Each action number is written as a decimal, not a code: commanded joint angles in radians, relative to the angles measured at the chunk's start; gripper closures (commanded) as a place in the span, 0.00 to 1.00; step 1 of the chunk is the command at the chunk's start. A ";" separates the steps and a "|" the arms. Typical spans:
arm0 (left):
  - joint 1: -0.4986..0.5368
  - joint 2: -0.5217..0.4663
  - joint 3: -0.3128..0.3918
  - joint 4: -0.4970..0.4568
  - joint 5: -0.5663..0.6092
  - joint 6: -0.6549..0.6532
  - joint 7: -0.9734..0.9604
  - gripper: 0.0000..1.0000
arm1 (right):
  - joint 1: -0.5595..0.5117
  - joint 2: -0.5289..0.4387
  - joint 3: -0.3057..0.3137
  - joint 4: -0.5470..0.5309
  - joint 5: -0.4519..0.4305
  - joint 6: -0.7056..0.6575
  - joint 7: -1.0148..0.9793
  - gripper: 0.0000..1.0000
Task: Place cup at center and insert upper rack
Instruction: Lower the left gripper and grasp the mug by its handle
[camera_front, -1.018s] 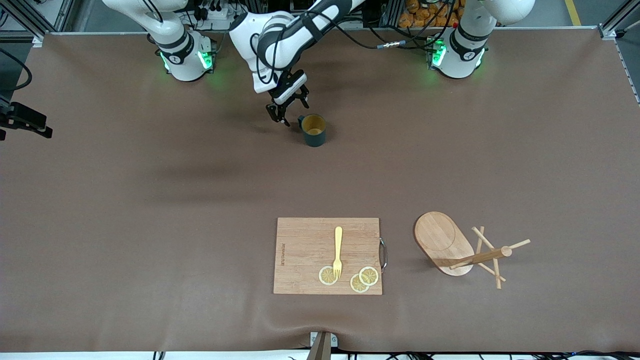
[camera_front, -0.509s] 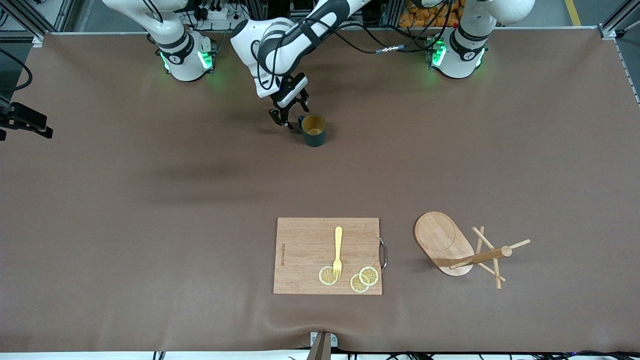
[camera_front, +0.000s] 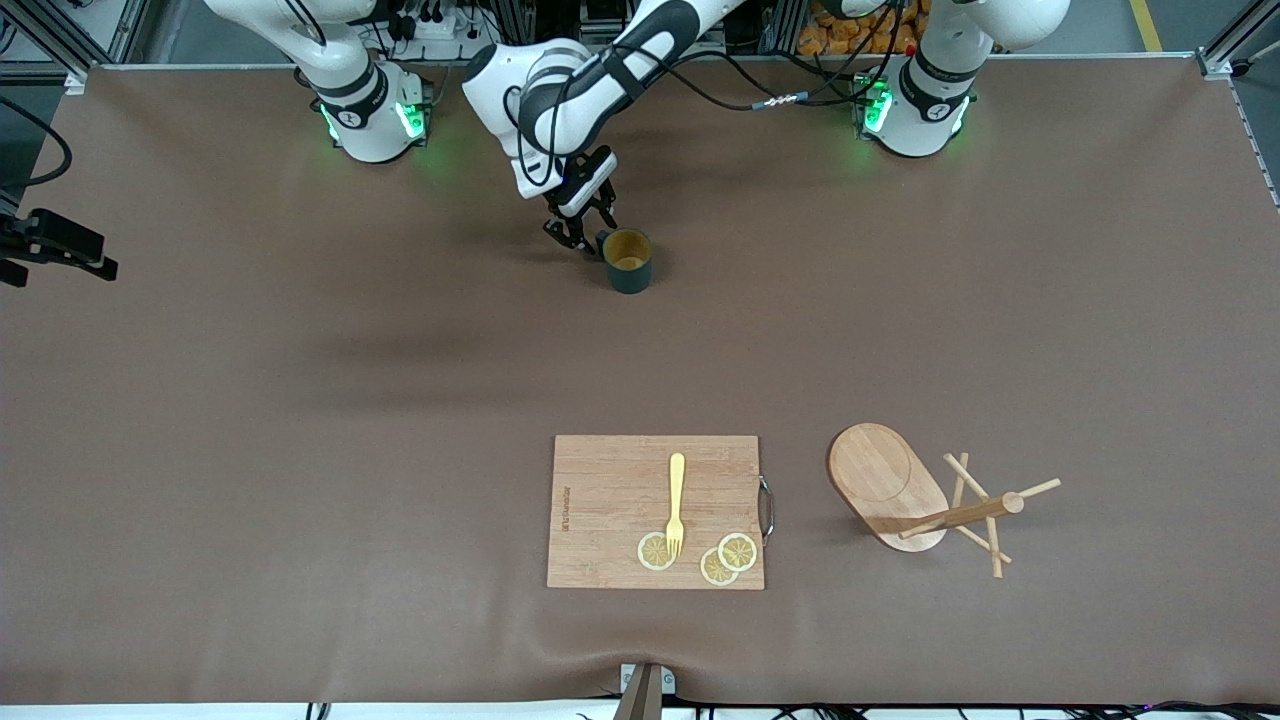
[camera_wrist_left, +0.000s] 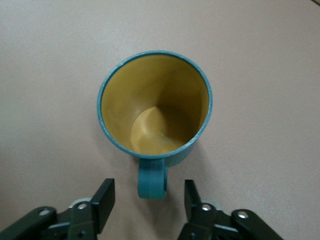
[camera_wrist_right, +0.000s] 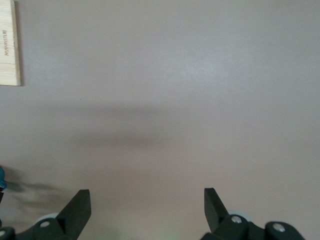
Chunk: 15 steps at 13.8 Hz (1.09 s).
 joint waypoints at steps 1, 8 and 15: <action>-0.004 0.015 0.009 0.029 -0.031 -0.006 -0.015 0.47 | -0.020 -0.011 0.012 -0.004 0.023 -0.005 0.006 0.00; -0.001 0.015 0.029 0.029 -0.053 -0.006 -0.015 0.63 | -0.026 -0.016 0.012 -0.004 0.025 -0.016 0.006 0.00; 0.016 -0.003 0.029 0.029 -0.074 -0.006 -0.022 1.00 | -0.026 -0.016 0.014 -0.004 0.025 -0.013 0.004 0.00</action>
